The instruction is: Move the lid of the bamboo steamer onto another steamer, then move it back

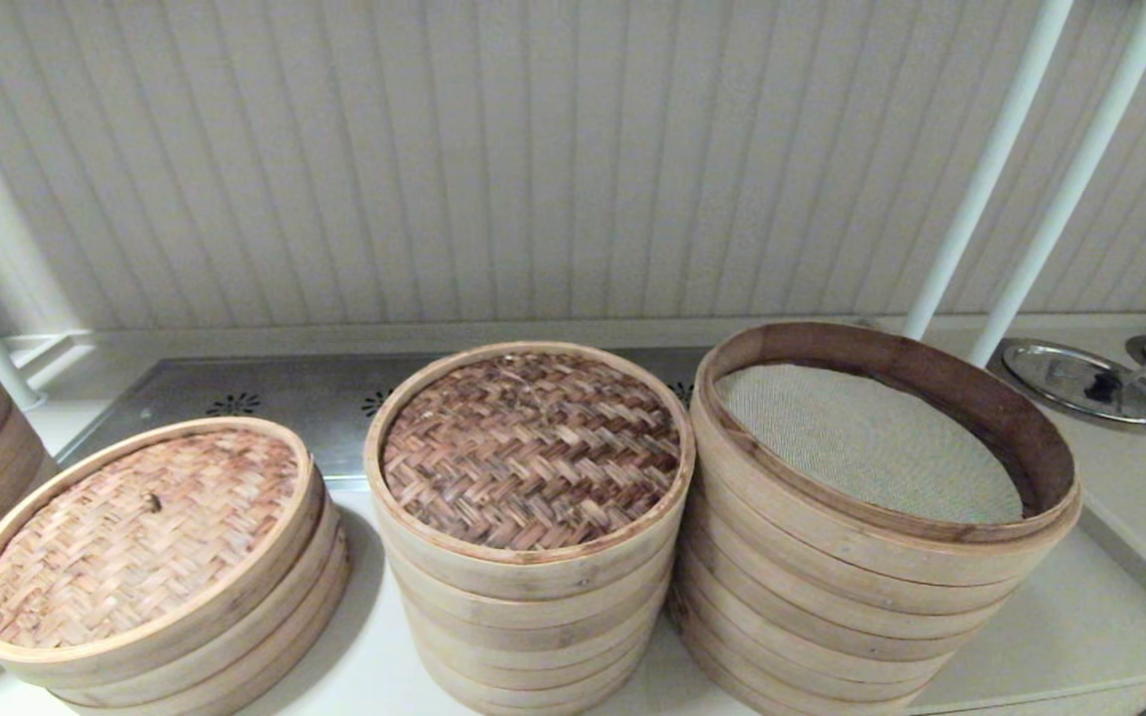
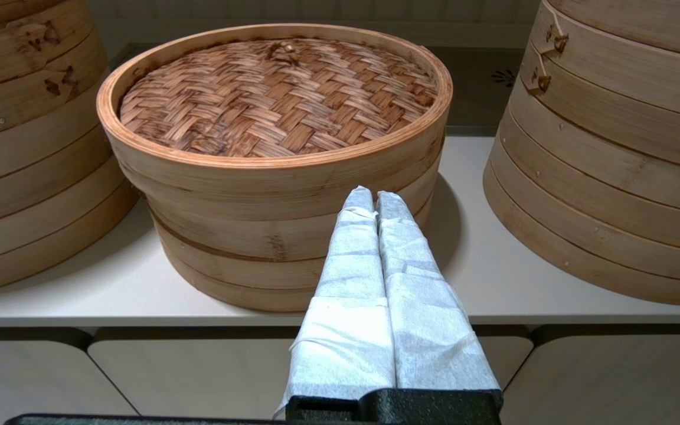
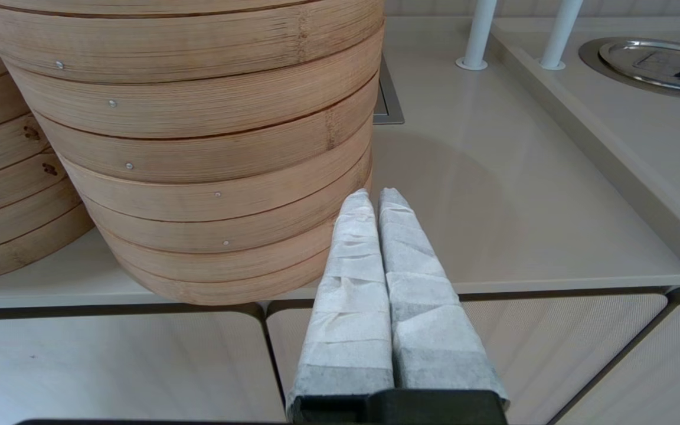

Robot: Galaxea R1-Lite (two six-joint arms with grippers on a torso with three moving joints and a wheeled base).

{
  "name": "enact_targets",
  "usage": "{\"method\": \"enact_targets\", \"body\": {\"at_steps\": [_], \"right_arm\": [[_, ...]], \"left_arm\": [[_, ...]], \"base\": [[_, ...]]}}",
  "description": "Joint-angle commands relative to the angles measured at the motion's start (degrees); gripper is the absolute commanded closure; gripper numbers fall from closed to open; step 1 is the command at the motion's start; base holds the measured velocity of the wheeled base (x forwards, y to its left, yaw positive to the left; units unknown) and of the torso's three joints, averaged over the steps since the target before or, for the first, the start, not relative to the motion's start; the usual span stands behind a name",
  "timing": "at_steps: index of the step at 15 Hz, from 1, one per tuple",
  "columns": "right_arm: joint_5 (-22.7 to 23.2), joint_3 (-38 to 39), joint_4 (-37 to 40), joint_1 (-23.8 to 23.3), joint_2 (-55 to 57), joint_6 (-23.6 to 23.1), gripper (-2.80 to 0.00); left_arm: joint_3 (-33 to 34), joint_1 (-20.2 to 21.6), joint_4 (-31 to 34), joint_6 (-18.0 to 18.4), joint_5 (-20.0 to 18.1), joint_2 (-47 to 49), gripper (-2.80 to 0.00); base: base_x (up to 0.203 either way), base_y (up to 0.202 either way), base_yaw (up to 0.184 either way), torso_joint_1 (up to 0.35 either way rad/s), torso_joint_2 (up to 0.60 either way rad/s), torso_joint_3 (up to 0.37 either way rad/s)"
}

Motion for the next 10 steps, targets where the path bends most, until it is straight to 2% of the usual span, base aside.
{"method": "enact_targets", "body": {"at_steps": [1,10], "right_arm": [[0.0,0.1,0.0,0.0,0.2,0.0,0.0],[0.0,0.1,0.0,0.0,0.2,0.0,0.0]], "left_arm": [[0.0,0.0,0.0,0.0,0.0,0.0,0.0],[0.0,0.0,0.0,0.0,0.0,0.0,0.0]], "base": [[0.0,0.0,0.0,0.0,0.0,0.0],[0.0,0.0,0.0,0.0,0.0,0.0]]}}
